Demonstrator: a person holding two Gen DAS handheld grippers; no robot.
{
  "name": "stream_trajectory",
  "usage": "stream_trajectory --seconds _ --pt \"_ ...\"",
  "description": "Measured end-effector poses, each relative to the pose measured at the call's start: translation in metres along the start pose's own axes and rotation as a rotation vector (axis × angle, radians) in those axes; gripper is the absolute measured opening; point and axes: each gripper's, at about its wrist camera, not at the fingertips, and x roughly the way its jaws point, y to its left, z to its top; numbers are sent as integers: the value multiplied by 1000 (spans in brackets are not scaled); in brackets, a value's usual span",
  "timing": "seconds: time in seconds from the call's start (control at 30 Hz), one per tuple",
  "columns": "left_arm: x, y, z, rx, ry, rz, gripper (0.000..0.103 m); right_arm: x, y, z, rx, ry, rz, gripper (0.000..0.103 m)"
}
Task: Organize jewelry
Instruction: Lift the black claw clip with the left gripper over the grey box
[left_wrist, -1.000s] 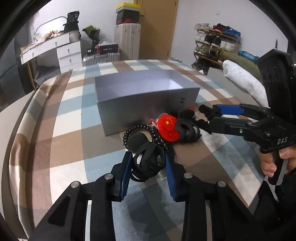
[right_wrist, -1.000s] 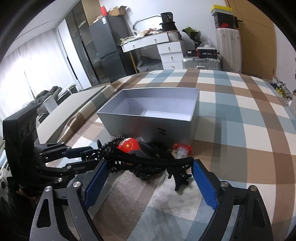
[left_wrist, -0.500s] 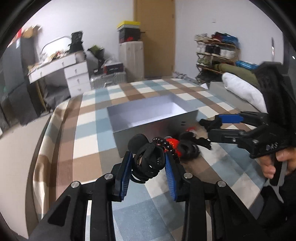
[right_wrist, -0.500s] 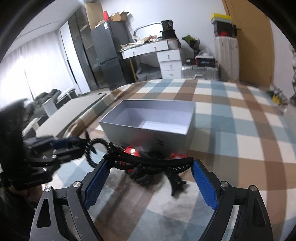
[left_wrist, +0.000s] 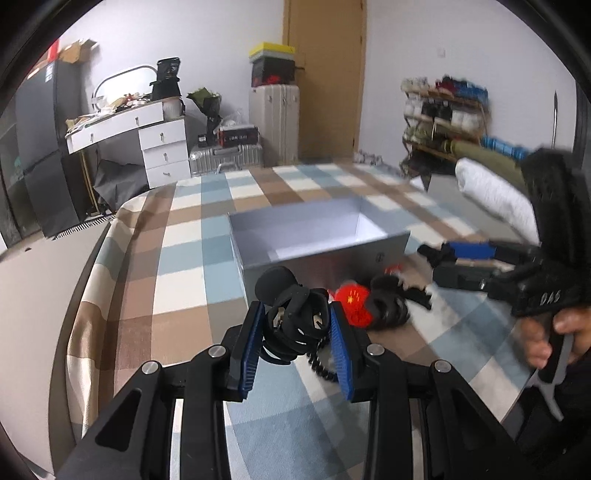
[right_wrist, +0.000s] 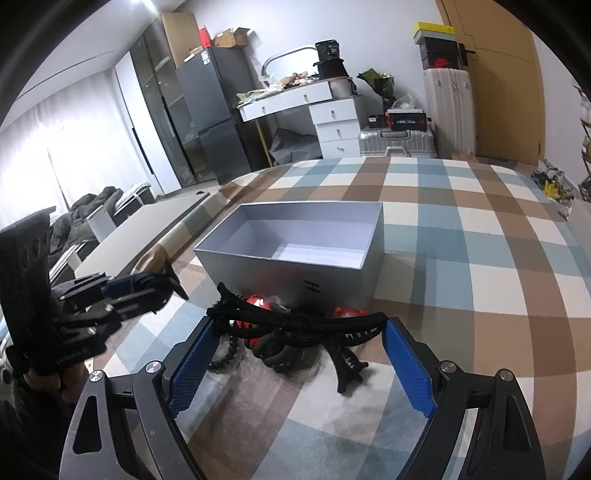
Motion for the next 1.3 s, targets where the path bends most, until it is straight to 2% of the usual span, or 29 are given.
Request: stream_trajectory --seconds 0.27,0.6,0.9,1.3 --pt "7 11 20 -87 -61 -28 29 -2 -1 12 10 -36 15 90" --pt "20 17 37 -110 -95 -37 29 2 0 33 33 -73 32 90" --pt "28 18 46 -110 -104 -17 29 15 -1 48 55 -84 33 90" --pt "43 15 52 -100 -78 -6 29 31 -3 55 74 -67 35 90"
